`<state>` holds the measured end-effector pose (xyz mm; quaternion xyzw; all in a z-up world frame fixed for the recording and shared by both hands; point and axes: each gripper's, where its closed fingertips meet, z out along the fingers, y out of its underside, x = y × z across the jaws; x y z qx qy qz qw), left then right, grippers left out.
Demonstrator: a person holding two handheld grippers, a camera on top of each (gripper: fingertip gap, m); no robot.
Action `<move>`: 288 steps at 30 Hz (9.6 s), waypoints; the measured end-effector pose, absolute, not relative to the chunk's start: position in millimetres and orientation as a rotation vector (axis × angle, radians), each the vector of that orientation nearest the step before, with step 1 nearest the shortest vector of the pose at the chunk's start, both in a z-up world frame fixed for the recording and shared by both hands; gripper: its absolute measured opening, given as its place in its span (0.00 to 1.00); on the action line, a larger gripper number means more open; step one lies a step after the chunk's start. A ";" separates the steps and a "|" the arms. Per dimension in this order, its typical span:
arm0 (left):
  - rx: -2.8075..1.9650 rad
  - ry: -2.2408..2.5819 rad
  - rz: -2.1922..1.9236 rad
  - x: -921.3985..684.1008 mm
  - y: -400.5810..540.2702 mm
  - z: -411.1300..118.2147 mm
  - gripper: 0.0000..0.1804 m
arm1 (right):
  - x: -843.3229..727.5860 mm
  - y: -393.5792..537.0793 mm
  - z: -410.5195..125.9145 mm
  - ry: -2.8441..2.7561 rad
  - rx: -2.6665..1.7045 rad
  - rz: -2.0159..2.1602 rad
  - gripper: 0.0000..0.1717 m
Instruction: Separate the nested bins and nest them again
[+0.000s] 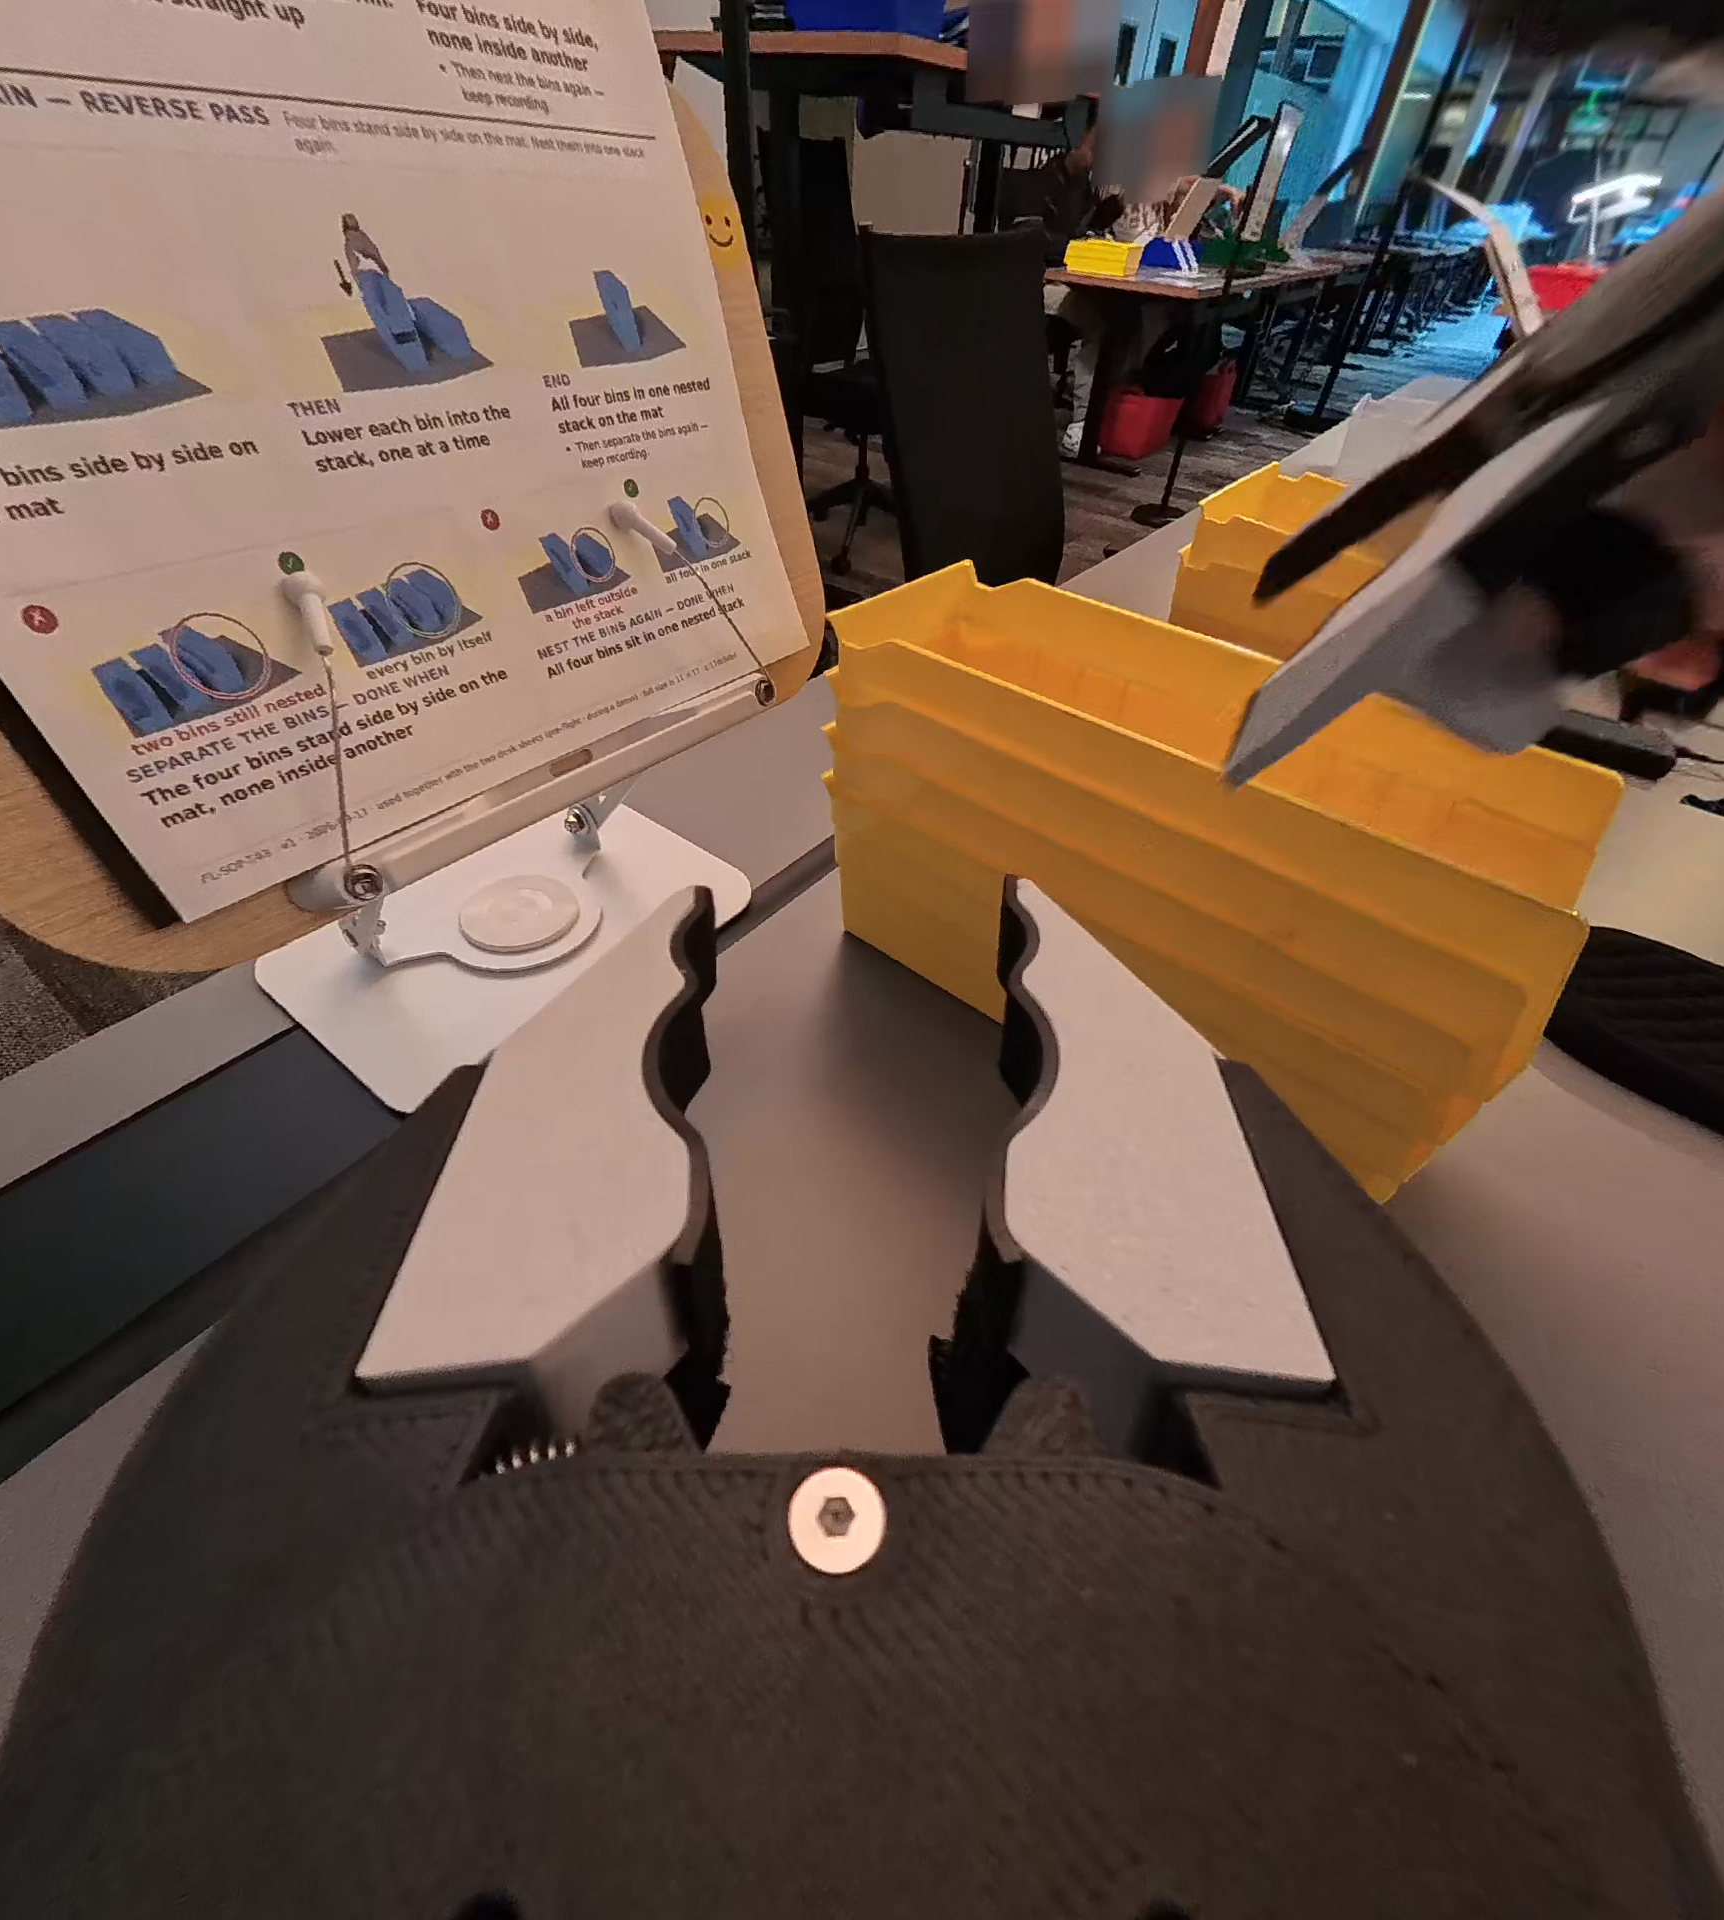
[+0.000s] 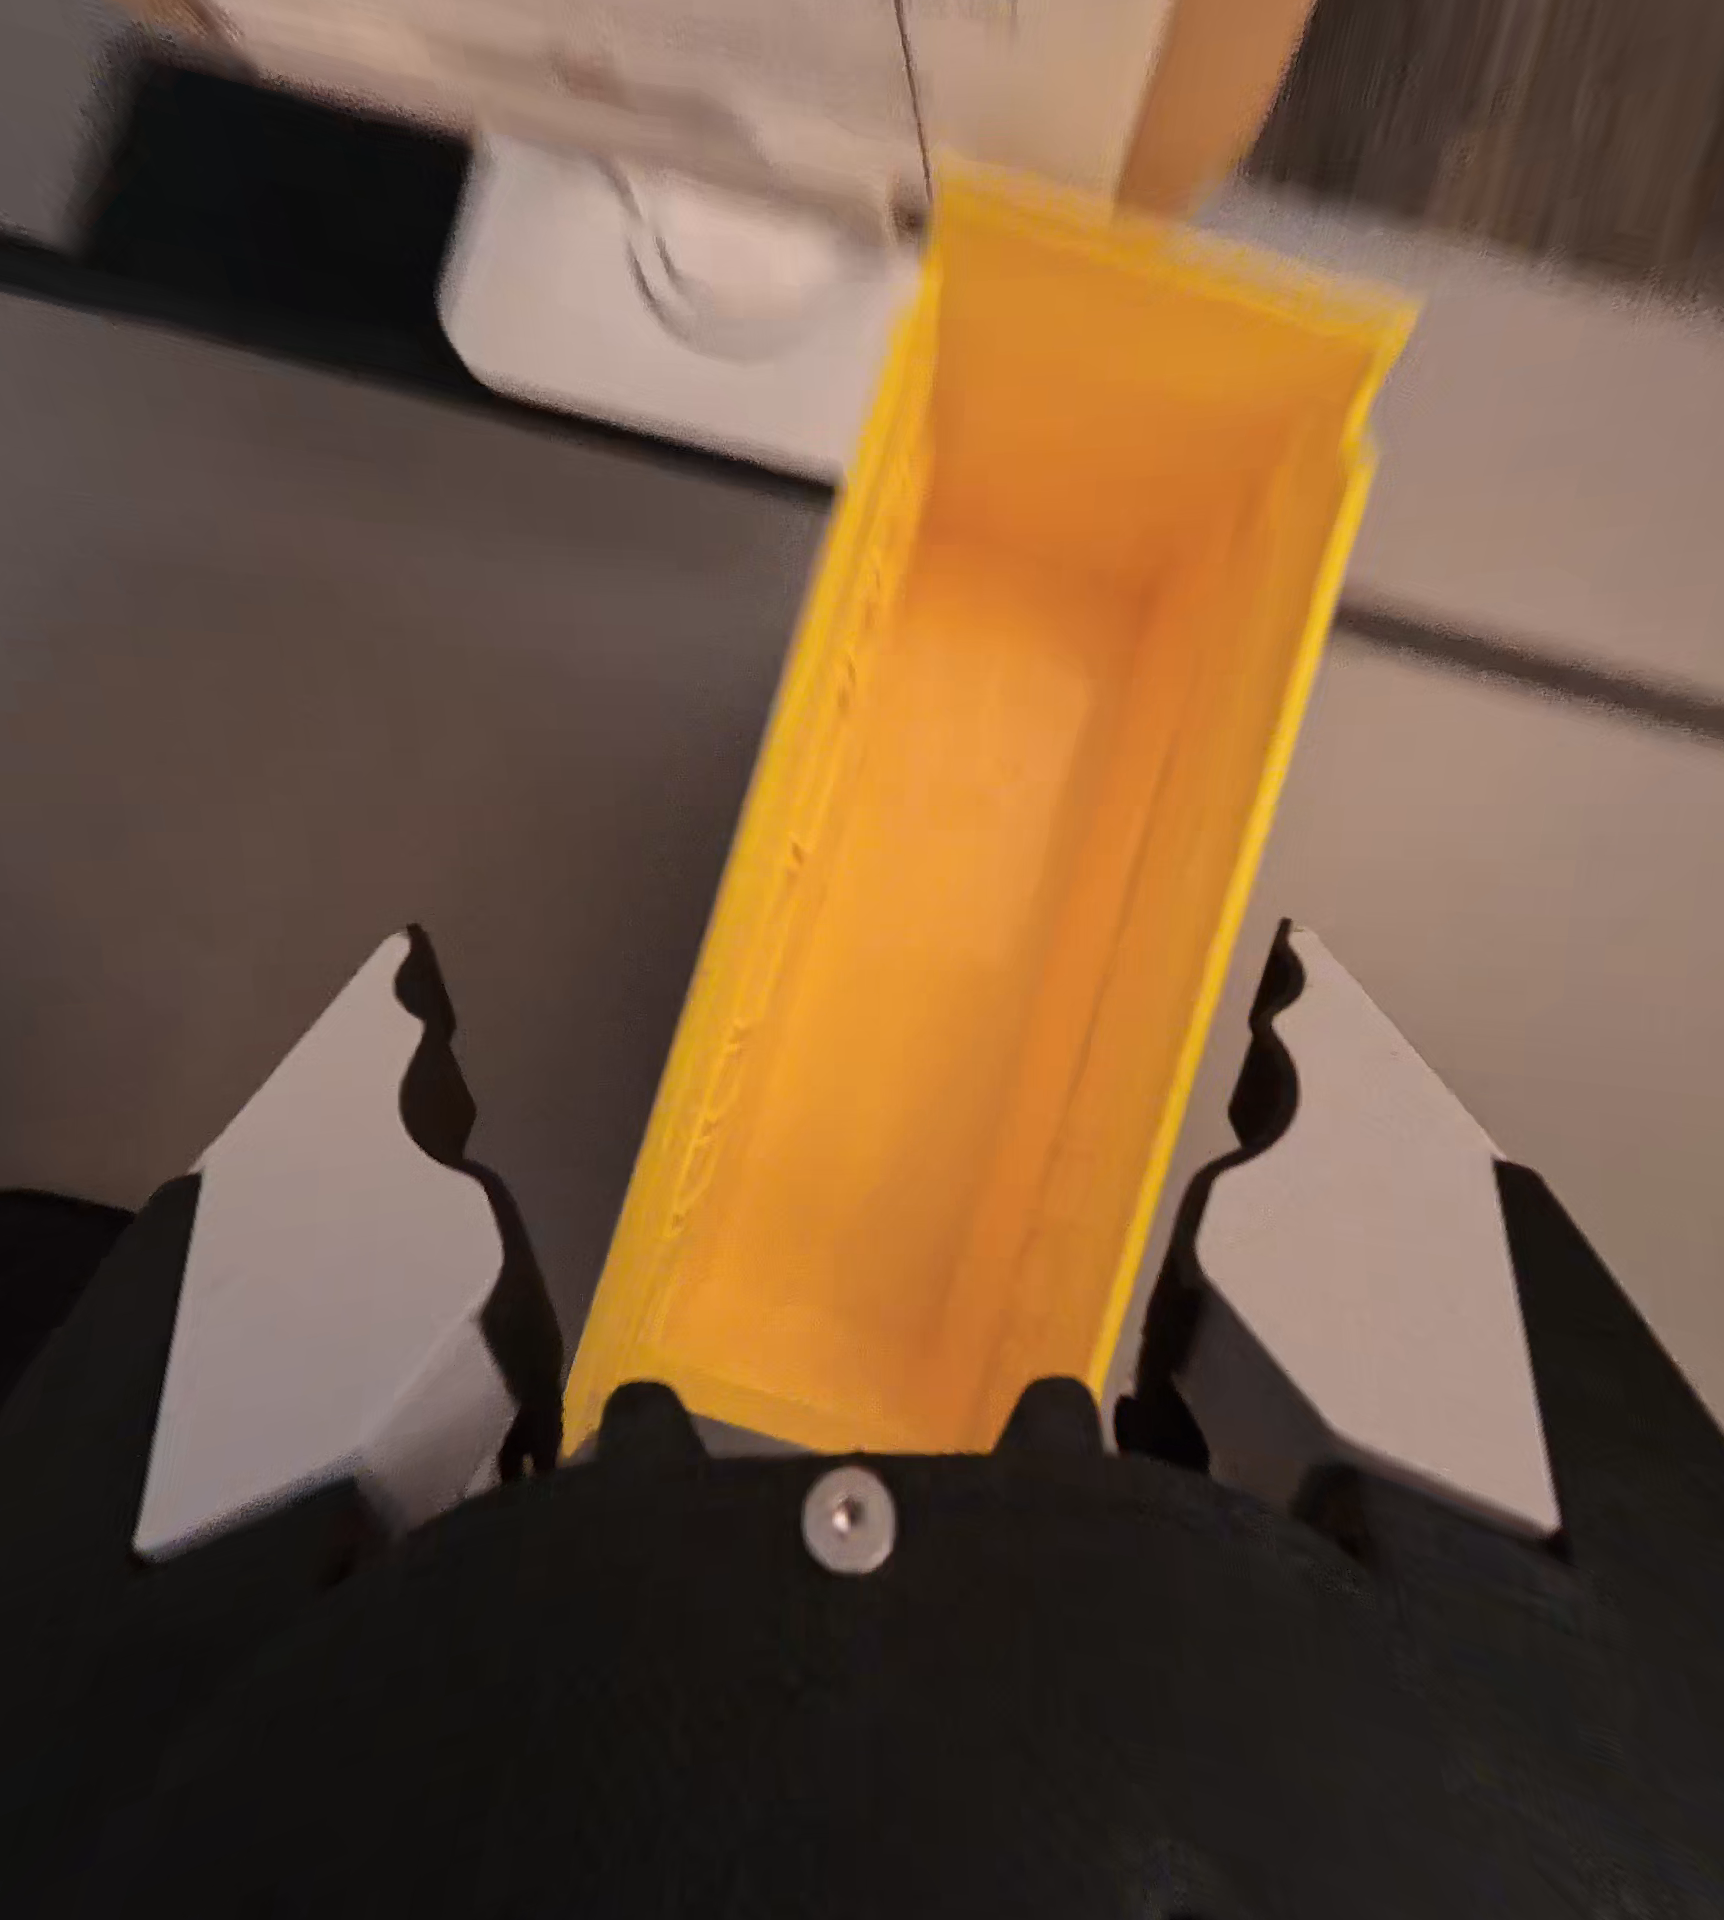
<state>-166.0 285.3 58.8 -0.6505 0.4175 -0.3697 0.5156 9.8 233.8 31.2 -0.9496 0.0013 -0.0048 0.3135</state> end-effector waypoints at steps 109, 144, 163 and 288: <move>-3.085 0.821 0.145 37.1 240.5 -15.1 0.66 | 247.6 117.6 218.7 -0.146 -1.095 0.305 0.21; -3.165 0.695 0.090 -139.0 248.8 3.5 0.67 | 233.5 112.5 227.4 -0.157 -1.043 0.449 0.21; -3.174 0.744 0.161 -135.2 274.8 -99.6 0.68 | 216.7 126.8 219.4 -0.207 -1.105 0.399 0.21; -3.280 0.703 0.326 -304.7 283.3 -59.4 0.66 | 174.3 157.9 188.8 -0.320 -1.270 0.535 0.22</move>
